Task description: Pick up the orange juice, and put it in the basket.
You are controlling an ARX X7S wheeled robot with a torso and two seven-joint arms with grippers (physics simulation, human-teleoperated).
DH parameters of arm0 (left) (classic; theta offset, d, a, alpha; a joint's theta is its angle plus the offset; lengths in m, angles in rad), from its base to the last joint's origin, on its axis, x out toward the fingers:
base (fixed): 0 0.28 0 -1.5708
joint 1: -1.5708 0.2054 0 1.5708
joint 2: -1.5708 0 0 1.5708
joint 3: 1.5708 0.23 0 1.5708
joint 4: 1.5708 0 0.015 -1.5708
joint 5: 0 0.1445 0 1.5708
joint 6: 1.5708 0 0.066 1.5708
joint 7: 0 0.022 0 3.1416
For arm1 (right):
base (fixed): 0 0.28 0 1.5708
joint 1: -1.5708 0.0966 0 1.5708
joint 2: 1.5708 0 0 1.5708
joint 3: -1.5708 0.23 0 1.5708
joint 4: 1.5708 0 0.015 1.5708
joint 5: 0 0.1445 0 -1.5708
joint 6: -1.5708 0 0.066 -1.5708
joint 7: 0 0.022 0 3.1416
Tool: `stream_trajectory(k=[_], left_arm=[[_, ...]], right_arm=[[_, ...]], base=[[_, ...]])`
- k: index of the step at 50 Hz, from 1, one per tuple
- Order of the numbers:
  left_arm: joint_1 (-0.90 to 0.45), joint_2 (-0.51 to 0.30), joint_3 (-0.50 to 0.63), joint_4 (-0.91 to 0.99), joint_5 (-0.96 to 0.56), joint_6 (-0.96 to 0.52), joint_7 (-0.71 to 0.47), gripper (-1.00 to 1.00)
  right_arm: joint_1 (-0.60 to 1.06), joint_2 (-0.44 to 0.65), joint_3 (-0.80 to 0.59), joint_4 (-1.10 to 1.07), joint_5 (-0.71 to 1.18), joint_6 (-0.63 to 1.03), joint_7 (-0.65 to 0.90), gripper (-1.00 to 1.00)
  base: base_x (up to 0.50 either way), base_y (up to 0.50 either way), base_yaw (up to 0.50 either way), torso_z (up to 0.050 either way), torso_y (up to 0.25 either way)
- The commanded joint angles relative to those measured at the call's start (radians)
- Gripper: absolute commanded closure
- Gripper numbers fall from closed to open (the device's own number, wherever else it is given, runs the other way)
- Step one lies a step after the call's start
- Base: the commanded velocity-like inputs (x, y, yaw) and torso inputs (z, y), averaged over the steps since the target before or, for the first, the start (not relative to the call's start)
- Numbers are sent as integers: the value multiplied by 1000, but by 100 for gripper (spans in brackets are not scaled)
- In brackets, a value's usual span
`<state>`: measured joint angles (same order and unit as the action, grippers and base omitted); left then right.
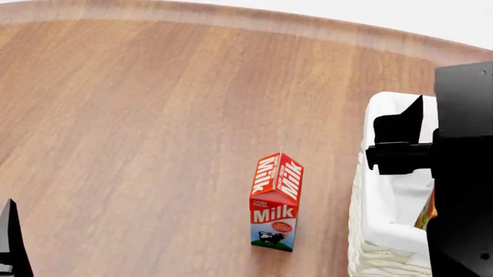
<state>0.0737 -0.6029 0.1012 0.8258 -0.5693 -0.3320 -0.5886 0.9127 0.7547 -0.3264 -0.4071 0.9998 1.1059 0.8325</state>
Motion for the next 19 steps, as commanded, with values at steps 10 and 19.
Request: stream_trajectory(k=[10,19], left_arm=[[-3,28,-20,9,-8,13,27,-100],[3,21,-32,16,-18,18,24,-100]], right_arm=[[-251,36,41,-243,-162,-250,0,-100],[-366,37,8,-320,-312,-375,38,-100]], base=[[0,0,0,0,0],[0,0,0,0,0]])
